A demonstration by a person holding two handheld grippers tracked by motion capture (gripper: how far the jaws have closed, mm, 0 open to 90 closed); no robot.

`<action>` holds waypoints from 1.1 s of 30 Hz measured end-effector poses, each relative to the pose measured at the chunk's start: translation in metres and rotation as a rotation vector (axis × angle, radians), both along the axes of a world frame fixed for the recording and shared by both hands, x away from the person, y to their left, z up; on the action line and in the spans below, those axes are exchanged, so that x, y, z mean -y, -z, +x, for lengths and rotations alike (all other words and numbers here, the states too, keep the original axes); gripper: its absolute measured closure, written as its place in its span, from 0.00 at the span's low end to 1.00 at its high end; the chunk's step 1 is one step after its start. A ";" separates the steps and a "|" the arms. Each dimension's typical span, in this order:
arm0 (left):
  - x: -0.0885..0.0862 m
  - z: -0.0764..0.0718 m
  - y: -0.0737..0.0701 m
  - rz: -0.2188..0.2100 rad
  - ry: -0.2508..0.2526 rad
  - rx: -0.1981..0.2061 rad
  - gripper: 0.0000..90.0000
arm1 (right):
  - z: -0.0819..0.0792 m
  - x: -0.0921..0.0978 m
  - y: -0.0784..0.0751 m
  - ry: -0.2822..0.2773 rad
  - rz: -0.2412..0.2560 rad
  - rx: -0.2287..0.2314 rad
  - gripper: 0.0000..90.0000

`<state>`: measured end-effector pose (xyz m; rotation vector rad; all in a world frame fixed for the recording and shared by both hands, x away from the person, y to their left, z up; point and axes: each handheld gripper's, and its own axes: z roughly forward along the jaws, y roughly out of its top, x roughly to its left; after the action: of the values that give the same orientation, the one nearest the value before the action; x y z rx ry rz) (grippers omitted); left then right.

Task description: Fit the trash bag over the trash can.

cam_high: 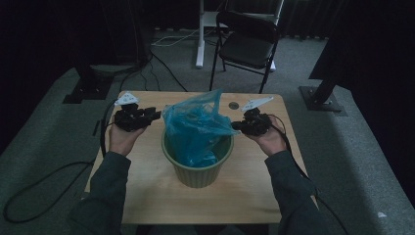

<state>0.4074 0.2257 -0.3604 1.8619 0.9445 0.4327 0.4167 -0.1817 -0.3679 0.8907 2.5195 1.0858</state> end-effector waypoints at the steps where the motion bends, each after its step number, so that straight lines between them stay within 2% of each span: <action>1: 0.000 0.000 -0.003 -0.003 -0.001 0.004 0.69 | 0.000 0.000 0.000 -0.001 0.001 0.001 1.00; 6: 0.004 0.003 -0.013 -0.022 0.029 0.012 0.63 | 0.000 -0.003 -0.001 -0.005 0.000 0.001 1.00; 8: 0.009 0.006 -0.014 -0.012 0.037 0.007 0.60 | 0.001 -0.004 -0.001 -0.006 0.000 0.000 1.00; 9: 0.014 0.010 -0.014 -0.007 0.045 -0.013 0.59 | 0.001 -0.005 -0.001 -0.009 0.002 0.002 1.00; 10: 0.014 0.010 -0.014 -0.007 0.045 -0.013 0.58 | 0.001 -0.005 -0.001 -0.009 0.002 0.002 1.00; 11: 0.020 0.016 -0.011 -0.001 0.050 -0.041 0.57 | 0.001 -0.006 -0.002 -0.012 0.001 0.004 1.00; 12: 0.020 0.016 -0.011 -0.001 0.050 -0.041 0.57 | 0.001 -0.006 -0.002 -0.012 0.001 0.004 1.00; 14: 0.025 0.022 -0.008 0.007 0.054 -0.068 0.57 | 0.001 -0.007 -0.002 -0.012 0.002 0.003 1.00; 15: 0.027 0.024 -0.006 0.013 0.053 -0.080 0.63 | 0.001 -0.007 -0.002 -0.014 0.001 0.002 1.00; 16: 0.028 0.026 -0.004 0.015 0.055 -0.092 0.63 | 0.001 -0.007 -0.002 -0.014 0.001 0.002 1.00; 17: 0.029 0.028 -0.002 0.011 0.060 -0.103 0.74 | 0.001 -0.007 -0.002 -0.016 0.001 0.001 1.00; 18: 0.030 0.029 -0.001 0.007 0.067 -0.111 0.74 | 0.001 -0.007 -0.002 -0.016 0.001 0.001 1.00; 19: 0.031 0.029 0.000 0.016 0.069 -0.110 0.87 | 0.000 -0.006 -0.002 -0.016 0.000 0.000 1.00; 21: 0.030 0.028 0.002 0.018 0.074 -0.113 0.97 | 0.000 -0.005 -0.001 -0.015 0.003 0.000 1.00; 27: 0.022 0.024 0.012 0.030 0.079 -0.138 1.00 | -0.002 -0.001 0.004 -0.011 0.003 -0.010 1.00; 33: 0.013 0.015 0.020 0.035 0.078 -0.143 1.00 | -0.006 0.001 0.009 -0.020 0.001 -0.018 1.00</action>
<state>0.4220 0.2130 -0.3801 1.9754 0.9603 0.2729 0.4104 -0.1827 -0.3769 0.8816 2.5483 1.0894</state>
